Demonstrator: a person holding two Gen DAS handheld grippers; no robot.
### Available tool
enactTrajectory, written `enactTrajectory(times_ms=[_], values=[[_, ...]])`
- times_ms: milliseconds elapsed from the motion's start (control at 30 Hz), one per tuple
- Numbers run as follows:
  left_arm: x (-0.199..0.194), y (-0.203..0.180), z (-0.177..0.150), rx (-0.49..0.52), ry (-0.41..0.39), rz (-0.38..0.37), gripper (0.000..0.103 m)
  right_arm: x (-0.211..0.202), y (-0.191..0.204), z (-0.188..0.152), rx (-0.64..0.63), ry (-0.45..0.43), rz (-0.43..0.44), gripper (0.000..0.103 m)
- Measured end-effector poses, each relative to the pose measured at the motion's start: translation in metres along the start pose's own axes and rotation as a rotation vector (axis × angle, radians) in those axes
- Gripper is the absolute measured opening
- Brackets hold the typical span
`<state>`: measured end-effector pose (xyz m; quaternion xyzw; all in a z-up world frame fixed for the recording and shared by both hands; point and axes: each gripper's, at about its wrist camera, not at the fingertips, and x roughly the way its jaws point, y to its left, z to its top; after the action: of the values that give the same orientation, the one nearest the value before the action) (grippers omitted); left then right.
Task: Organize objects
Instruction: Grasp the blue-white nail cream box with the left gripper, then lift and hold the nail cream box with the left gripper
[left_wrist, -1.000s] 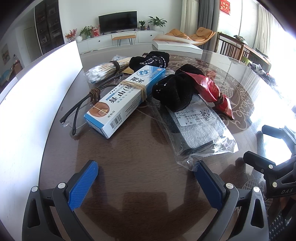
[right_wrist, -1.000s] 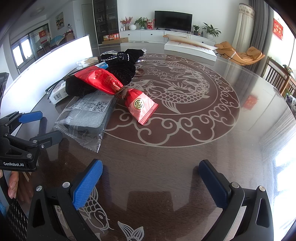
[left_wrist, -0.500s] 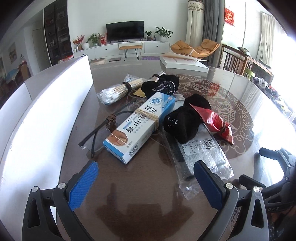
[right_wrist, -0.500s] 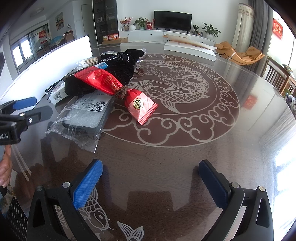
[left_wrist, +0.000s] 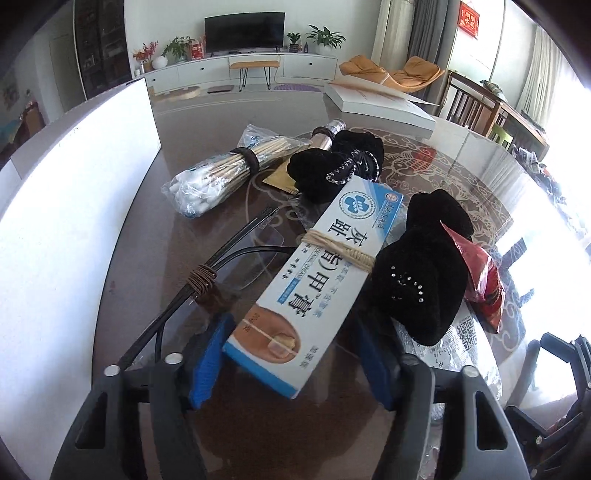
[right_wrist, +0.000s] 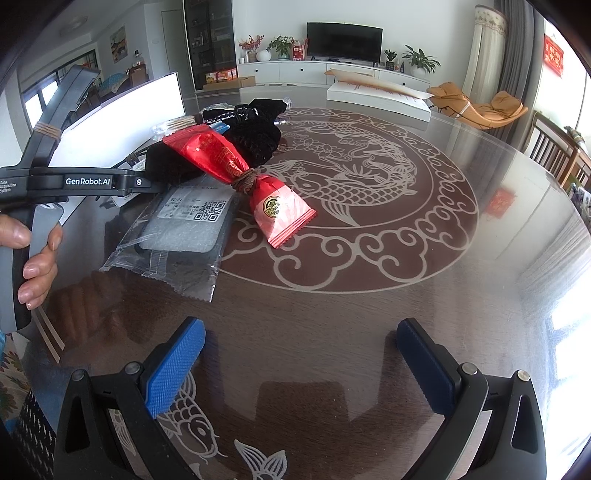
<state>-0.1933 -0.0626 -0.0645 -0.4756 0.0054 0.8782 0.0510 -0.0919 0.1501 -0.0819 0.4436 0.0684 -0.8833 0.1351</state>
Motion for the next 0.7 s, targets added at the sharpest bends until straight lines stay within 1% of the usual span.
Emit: enactTrajectory(times_ms=[33,133,233,300,333,367,400,433,467,533,600,700], values=[[-0.003,-0.002,-0.003,0.008,-0.001,0.000,0.049,0.000,0.000,0.000,0.001,-0.001,0.001,0.103],[-0.019,-0.013,-0.026,0.019,0.011,0.023,0.042,0.000,0.000,0.000,0.005,-0.003,0.005,0.103],[-0.043,-0.023,-0.063,-0.006,0.020,0.053,0.042,0.000,-0.001,0.000,0.010,-0.005,0.006,0.103],[-0.058,-0.028,-0.086,-0.015,0.014,0.047,0.043,0.000,-0.001,0.000,0.009,-0.005,0.005,0.103],[-0.063,-0.029,-0.092,-0.017,0.012,0.037,0.047,0.000,0.000,0.000,0.008,-0.004,0.004,0.103],[-0.066,-0.029,-0.097,-0.018,0.014,0.025,0.056,0.000,0.000,0.000,0.007,-0.003,0.003,0.103],[-0.067,-0.029,-0.099,-0.017,0.012,0.013,0.064,0.001,0.000,0.000,0.005,-0.002,0.000,0.103],[-0.068,-0.029,-0.098,-0.011,0.004,0.008,0.077,0.001,0.000,0.000,0.003,-0.001,-0.003,0.103],[-0.067,-0.029,-0.096,-0.004,-0.007,0.013,0.079,0.001,0.000,0.000,0.000,0.001,-0.006,0.103],[-0.059,-0.025,-0.086,-0.007,-0.007,0.029,0.079,0.001,0.001,0.000,-0.002,0.003,-0.012,0.103],[-0.047,-0.017,-0.074,-0.047,0.009,0.015,0.079,0.002,0.000,0.000,0.000,0.004,-0.016,0.103],[-0.039,-0.011,-0.062,-0.080,-0.006,0.042,0.080,0.002,0.000,0.000,0.002,0.004,-0.017,0.103]])
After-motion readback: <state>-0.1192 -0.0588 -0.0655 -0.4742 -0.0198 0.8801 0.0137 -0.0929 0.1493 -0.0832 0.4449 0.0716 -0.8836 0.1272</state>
